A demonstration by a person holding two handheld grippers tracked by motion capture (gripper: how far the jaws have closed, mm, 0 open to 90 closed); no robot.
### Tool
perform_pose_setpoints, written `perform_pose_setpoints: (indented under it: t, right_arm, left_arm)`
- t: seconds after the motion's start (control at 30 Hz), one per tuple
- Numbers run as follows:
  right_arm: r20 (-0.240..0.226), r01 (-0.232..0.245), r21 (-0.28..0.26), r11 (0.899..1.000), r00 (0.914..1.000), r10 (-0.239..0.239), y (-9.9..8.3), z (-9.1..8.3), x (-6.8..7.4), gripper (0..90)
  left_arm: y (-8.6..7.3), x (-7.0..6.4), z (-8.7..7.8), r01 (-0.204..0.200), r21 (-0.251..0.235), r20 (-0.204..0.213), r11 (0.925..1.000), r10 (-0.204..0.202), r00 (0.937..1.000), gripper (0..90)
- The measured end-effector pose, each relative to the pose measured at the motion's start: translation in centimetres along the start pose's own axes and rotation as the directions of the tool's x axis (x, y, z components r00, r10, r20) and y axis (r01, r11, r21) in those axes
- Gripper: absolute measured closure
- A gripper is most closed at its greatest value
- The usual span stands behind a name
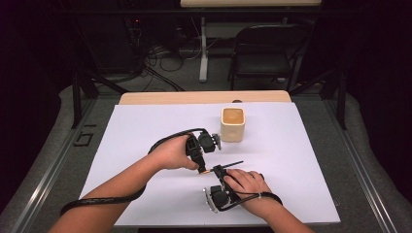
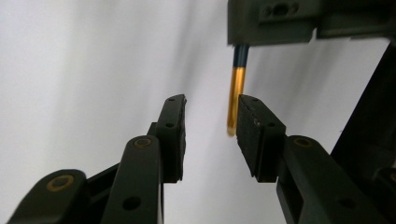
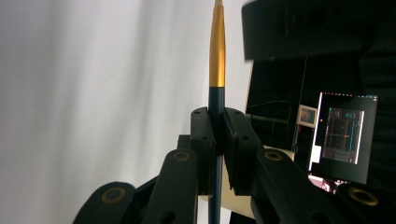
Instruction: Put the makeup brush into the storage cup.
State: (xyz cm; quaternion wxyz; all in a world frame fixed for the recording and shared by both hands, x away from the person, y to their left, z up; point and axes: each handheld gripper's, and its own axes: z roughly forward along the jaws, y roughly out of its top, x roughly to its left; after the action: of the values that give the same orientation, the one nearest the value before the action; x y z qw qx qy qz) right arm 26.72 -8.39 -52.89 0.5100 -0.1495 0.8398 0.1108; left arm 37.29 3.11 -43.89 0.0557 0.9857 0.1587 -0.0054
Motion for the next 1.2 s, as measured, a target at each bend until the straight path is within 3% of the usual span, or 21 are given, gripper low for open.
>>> perform_pose_setpoints:
  t: [0.17, 0.27, 0.5, 0.7, 0.97, 1.2]
  right_arm:
    - [0.002, -0.010, 0.031, 0.999, 1.0000, 0.010, -0.2, -0.2, -0.2, 83.2]
    - [0.002, -0.022, 0.008, 1.000, 0.9998, 0.022, -0.4, -0.2, -0.2, 83.2]
    - [-0.003, -0.037, 0.014, 0.999, 0.9993, 0.037, -0.5, -0.4, -0.5, 83.2]
    - [0.000, -0.086, 0.007, 0.996, 0.9963, 0.086, -1.0, -0.5, -0.5, 83.2]
    - [0.004, -0.129, 0.006, 0.992, 0.9917, 0.129, -1.3, -0.8, -0.7, 83.2]
    - [-0.005, -0.224, -0.024, 0.974, 0.9745, 0.224, -1.9, -1.2, -1.0, 83.2]
  left_arm:
    - [-1.1, 0.4, 0.1, 0.010, -0.031, -0.010, 0.9995, -0.010, 0.9999, 56.2]
    - [-1.6, 0.4, 0.2, 0.007, -0.042, -0.022, 0.9991, -0.008, 0.9997, 51.7]
    - [-2.9, 0.6, 0.2, 0.017, -0.086, -0.037, 0.9961, -0.020, 0.9991, 47.4]
    - [-3.8, 0.7, 0.4, 0.042, -0.156, -0.040, 0.9868, -0.049, 0.9980, 46.5]
    - [-4.4, 0.8, 0.6, 0.089, -0.205, -0.014, 0.9748, -0.094, 0.9955, 43.8]
    - [-5.4, 0.9, 1.1, 0.117, -0.268, 0.009, 0.9562, -0.119, 0.9928, 44.1]
